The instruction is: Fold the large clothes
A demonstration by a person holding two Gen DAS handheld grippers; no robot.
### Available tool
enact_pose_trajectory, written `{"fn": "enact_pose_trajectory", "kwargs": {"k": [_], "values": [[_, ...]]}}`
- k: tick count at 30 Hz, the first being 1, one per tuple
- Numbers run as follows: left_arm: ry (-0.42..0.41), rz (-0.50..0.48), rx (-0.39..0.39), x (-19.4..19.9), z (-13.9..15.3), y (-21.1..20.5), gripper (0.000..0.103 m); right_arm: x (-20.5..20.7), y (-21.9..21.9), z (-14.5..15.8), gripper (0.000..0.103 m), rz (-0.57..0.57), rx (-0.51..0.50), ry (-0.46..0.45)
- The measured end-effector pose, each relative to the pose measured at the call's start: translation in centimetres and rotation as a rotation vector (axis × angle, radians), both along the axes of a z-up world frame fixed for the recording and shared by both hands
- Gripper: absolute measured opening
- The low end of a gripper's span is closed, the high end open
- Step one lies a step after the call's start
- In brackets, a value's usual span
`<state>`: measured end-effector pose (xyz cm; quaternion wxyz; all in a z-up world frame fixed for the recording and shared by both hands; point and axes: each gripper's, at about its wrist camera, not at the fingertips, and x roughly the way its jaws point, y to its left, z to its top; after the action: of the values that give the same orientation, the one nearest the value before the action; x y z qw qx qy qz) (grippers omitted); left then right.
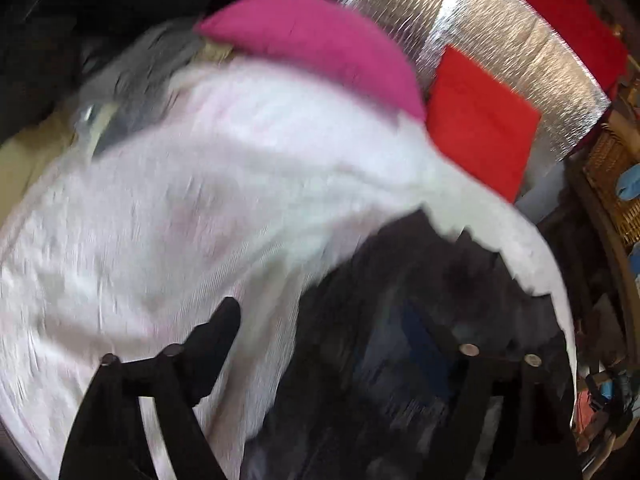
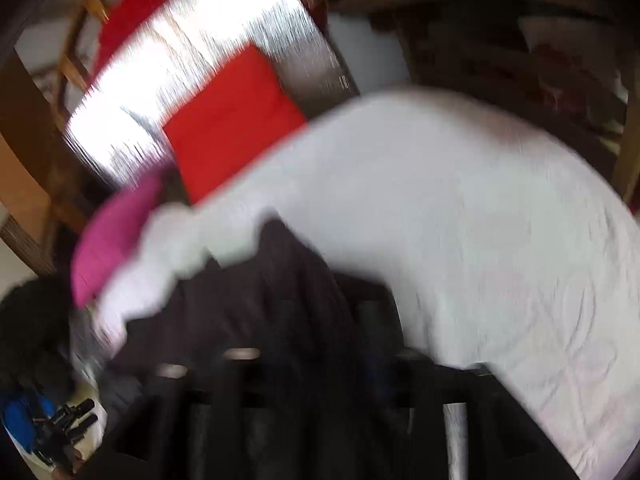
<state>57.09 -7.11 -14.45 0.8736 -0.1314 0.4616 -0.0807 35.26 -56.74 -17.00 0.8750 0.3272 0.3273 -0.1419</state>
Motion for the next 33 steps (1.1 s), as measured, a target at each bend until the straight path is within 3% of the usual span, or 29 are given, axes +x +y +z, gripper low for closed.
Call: {"fn": "enact_pose_trajectory", "kwargs": {"k": [2, 4, 10, 13, 15, 16, 17, 18, 20, 24, 27, 30, 31, 33], "values": [[0.006, -0.030, 0.009, 2.1, 0.5, -1.3, 0.084, 0.7, -0.5, 1.1, 0.103, 0.001, -0.010, -0.090], [0.032, -0.085, 0.001, 4.7, 0.2, -3.3, 0.084, 3.1, -0.5, 1.2, 0.102, 0.046, -0.001, -0.093], [0.226, -0.249, 0.012, 11.5, -4.0, -8.6, 0.084, 12.9, -0.5, -2.2, 0.097, 0.169, -0.115, 0.211], [0.284, -0.312, -0.009, 12.8, -5.8, -9.9, 0.083, 15.4, -1.2, -4.3, 0.082, 0.213, -0.062, 0.281], [0.283, -0.344, 0.002, 12.5, -6.4, -10.6, 0.083, 16.5, -1.1, -6.0, 0.046, 0.268, -0.014, 0.315], [0.268, -0.361, 0.034, 12.5, -6.5, -11.1, 0.073, 16.5, -1.0, -6.4, 0.044, 0.294, 0.009, 0.318], [0.243, -0.370, 0.081, 12.1, -6.3, -11.4, 0.045, 16.4, -0.6, -6.4, 0.040, 0.299, -0.012, 0.316], [0.230, -0.372, 0.118, 11.9, -6.3, -11.5, 0.036, 16.1, 0.0, -6.1, 0.031, 0.304, -0.045, 0.308], [0.189, -0.378, 0.106, 11.6, -5.3, -11.1, 0.018, 15.6, 1.1, -5.4, 0.025, 0.297, -0.108, 0.293], [0.052, -0.331, 0.085, 11.0, -2.1, -9.8, 0.012, 14.8, 2.1, -1.6, 0.023, 0.230, -0.242, 0.174], [-0.011, -0.244, 0.106, 11.3, -1.7, -8.9, 0.009, 14.2, 2.1, -0.3, 0.023, 0.157, -0.292, 0.096], [0.037, -0.207, 0.215, 11.9, -4.7, -9.3, 0.009, 14.8, 1.2, -2.7, 0.022, 0.103, -0.267, 0.138], [0.048, -0.190, 0.257, 12.2, -5.8, -9.7, 0.004, 15.2, 1.0, -4.0, 0.022, 0.087, -0.266, 0.162], [0.081, -0.143, 0.339, 12.3, -8.2, -9.5, 0.002, 15.4, -0.5, -6.4, 0.023, 0.061, -0.155, 0.200]]}}
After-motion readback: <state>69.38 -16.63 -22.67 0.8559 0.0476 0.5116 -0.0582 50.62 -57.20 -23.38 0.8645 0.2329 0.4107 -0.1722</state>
